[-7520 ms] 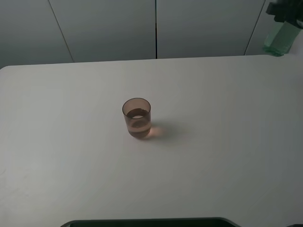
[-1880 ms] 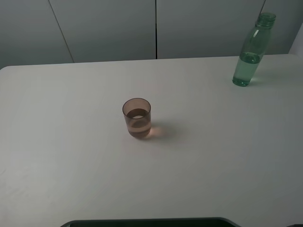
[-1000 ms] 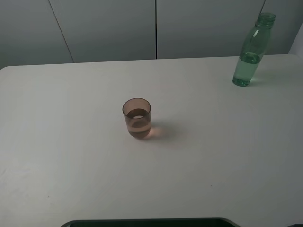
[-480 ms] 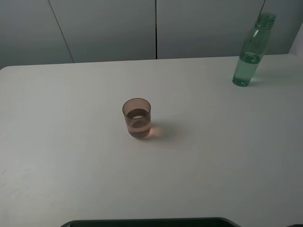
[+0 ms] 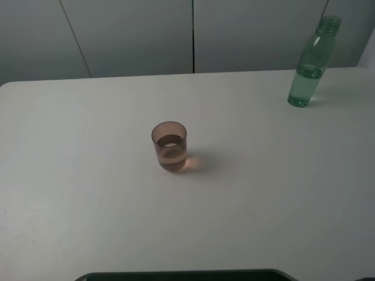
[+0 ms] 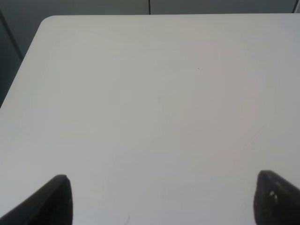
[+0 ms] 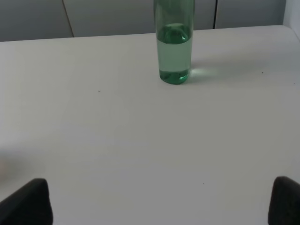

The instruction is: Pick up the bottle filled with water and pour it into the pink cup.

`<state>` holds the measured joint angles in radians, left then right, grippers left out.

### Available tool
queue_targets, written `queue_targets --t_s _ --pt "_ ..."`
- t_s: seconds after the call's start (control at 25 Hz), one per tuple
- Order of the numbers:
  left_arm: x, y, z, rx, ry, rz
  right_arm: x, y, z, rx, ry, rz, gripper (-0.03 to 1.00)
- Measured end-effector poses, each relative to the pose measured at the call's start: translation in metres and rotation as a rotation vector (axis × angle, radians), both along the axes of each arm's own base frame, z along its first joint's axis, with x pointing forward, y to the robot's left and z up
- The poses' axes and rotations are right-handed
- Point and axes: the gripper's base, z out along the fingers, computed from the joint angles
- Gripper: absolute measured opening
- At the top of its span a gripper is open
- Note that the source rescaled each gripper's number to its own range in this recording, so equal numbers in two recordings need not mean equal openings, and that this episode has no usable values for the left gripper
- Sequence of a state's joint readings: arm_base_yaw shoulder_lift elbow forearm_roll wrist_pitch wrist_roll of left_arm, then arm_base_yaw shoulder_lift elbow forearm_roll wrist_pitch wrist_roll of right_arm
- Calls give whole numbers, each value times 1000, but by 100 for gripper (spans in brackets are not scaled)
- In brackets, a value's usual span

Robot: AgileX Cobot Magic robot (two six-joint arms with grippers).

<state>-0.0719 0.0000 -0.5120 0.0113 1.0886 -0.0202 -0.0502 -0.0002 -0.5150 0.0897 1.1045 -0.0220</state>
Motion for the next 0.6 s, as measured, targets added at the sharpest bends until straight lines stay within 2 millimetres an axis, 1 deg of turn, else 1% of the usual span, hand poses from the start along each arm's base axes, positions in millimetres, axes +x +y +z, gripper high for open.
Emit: queue_targets --t_s 0.6 --pt "0 0 0 0 0 0 0 0 0 0 0 0 100"
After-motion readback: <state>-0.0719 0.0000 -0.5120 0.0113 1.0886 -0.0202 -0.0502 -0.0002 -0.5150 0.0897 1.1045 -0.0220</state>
